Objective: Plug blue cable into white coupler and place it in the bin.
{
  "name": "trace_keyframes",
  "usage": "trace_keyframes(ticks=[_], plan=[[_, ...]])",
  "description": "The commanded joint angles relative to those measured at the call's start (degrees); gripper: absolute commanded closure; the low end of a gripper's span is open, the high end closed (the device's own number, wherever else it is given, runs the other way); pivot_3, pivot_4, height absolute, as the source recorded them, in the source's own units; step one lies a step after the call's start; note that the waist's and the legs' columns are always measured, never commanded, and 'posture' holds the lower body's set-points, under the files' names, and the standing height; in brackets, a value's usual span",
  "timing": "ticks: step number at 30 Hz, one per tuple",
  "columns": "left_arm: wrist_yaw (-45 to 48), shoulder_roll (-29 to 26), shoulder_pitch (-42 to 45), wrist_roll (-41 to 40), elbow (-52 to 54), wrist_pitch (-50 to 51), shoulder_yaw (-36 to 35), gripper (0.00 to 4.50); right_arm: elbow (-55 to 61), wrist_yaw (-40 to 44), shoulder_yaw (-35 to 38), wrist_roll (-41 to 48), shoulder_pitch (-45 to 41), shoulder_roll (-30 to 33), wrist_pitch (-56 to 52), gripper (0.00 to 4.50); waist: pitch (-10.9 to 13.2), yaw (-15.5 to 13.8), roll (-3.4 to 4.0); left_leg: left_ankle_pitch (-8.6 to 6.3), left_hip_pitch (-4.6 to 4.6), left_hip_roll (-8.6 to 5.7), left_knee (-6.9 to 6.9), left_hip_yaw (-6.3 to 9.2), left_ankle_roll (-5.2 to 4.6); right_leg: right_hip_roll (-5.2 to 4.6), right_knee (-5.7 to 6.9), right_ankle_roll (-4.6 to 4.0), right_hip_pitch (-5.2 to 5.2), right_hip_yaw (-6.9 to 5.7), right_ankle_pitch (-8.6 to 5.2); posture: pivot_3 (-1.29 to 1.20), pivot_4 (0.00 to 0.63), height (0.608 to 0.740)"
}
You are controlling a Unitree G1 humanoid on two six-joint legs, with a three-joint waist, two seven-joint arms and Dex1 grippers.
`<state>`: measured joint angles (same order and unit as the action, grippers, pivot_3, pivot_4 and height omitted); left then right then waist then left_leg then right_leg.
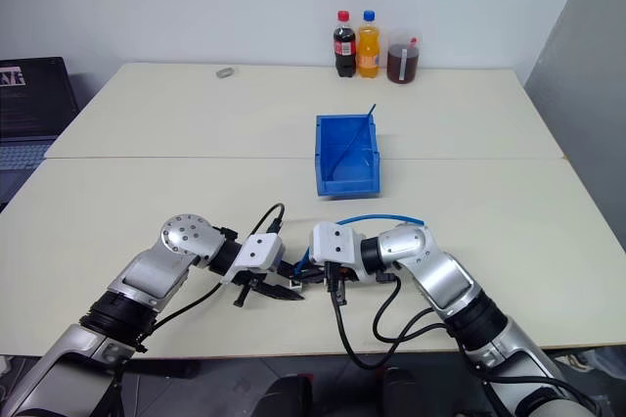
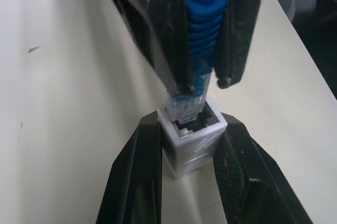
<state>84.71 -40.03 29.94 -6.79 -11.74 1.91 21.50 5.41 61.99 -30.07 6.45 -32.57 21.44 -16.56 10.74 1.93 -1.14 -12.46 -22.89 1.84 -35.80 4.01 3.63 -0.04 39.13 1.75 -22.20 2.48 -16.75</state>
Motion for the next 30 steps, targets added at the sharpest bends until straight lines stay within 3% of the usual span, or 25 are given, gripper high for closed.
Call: trace_keyframes(ticks=[1,30], plan=[[0.36,-0.35,-1.34,1.69,-1.4,0.67,0.99,3.51,0.8,0.72,-2.23,-1.8,0.43,0.14,0.21,4.41,-0.02,0.0,0.02,0.0,0.0,0.0,0.0,0.0,0.0,0.0,0.0,0.0,0.0,0.0,0.0,0.0,0.15,0.74],[-0.43,0.99,-1.85,1.65,-0.75,2.07,0.87,3.51,-3.35,4.43,-10.06,-8.37,-4.16,-0.17,-6.91,4.41,-0.43,-0.01,0.35,0.0,0.09,0.0,-0.04,0.01,0.0,0.0,0.01,0.0,0.11,0.0,0.0,0.0,0.15,0.74]])
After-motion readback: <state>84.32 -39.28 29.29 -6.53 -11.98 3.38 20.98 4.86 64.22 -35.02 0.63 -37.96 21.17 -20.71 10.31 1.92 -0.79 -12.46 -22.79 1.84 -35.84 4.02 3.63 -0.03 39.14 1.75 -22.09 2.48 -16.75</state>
